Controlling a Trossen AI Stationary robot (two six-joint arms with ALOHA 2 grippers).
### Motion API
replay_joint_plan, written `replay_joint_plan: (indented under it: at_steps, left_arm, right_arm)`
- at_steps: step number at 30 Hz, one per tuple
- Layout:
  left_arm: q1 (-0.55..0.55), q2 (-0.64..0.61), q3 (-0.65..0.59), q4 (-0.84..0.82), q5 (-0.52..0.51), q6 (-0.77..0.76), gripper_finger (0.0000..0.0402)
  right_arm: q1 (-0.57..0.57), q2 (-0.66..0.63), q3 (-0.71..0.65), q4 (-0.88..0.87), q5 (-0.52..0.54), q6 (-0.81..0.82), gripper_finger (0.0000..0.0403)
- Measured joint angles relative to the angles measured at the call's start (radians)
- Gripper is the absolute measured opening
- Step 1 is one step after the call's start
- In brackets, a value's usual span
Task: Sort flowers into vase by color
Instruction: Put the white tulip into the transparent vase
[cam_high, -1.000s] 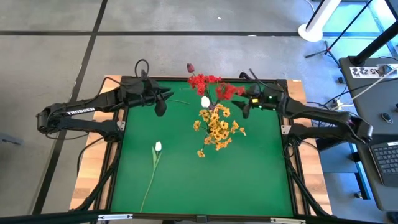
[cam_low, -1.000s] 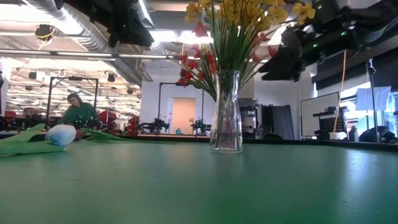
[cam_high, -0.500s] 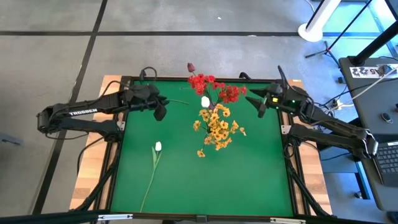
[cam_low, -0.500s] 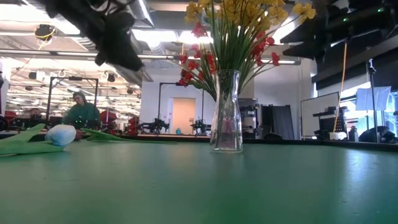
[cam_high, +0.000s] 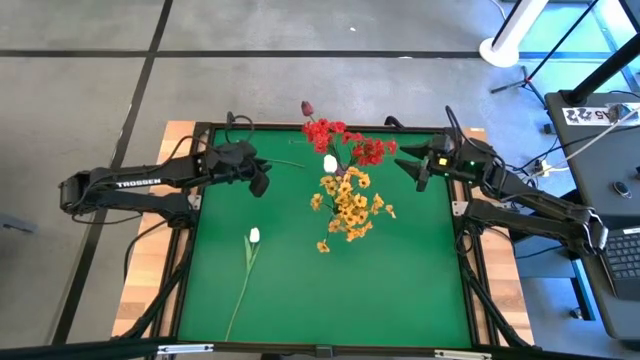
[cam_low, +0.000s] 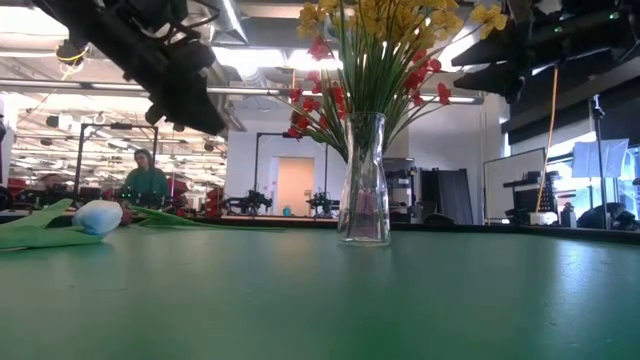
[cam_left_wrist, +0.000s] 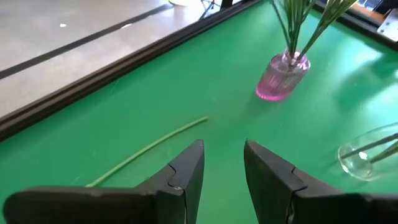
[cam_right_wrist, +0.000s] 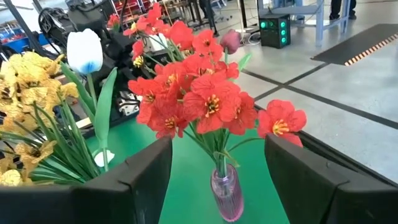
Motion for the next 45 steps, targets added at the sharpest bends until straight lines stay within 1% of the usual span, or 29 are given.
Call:
replay_joint_plan:
  at_steps: [5,9,11,14,16,17,21,25,28,31,34,40,45]
  left_arm:
    - [-0.001,0.000,0.000,0.027,-0.008,-0.001,0.0109]
    - [-0.022,0.000,0.000,0.027,0.042,-0.033,0.0109]
    - [-0.045,0.000,0.000,0.024,0.045,-0.033,0.0109]
    - [-0.066,0.000,0.000,0.020,-0.003,-0.036,0.0109]
    - [-0.067,0.000,0.000,0.006,-0.016,-0.071,0.0109]
    - [-0.067,0.000,0.000,-0.005,0.001,-0.093,0.0109]
    - [-0.105,0.000,0.000,-0.118,0.148,-0.204,0.0109]
    - [-0.221,0.000,0.004,-0.277,0.222,-0.324,0.0109]
    - [-0.341,0.000,0.035,-0.399,0.225,-0.429,0.0109]
    - [-0.464,0.000,0.065,-0.432,0.217,-0.515,0.0109]
    - [-0.573,0.000,0.081,-0.428,0.175,-0.630,0.0109]
    - [-0.784,0.006,0.081,-0.426,0.123,-0.927,0.0109]
    - [-0.944,0.032,0.081,-0.422,-0.018,-1.134,0.0109]
  right_arm:
    - [0.000,0.000,-0.016,0.005,0.000,0.009,0.0255]
    - [0.000,0.000,-0.051,0.007,0.000,0.011,0.0255]
    - [0.000,0.000,-0.065,0.007,0.001,0.011,0.0255]
    - [0.000,-0.001,-0.072,0.007,0.014,0.011,0.0255]
    - [0.000,-0.002,-0.072,0.010,0.022,0.008,0.0255]
    - [0.000,-0.002,-0.072,0.010,0.025,0.007,0.0255]
    - [0.000,-0.002,-0.073,0.005,0.022,0.005,0.0255]
    - [0.000,-0.002,-0.073,0.001,0.018,-0.008,0.0255]
    - [0.000,-0.002,-0.073,0.000,0.020,-0.022,0.0255]
    - [0.000,-0.002,-0.073,0.001,0.025,-0.027,0.0255]
    - [0.000,-0.002,-0.073,0.005,0.025,-0.027,0.0255]
    - [0.000,-0.002,-0.073,0.005,0.029,0.003,0.0255]
    - [0.000,-0.002,-0.073,0.005,0.029,0.032,0.0255]
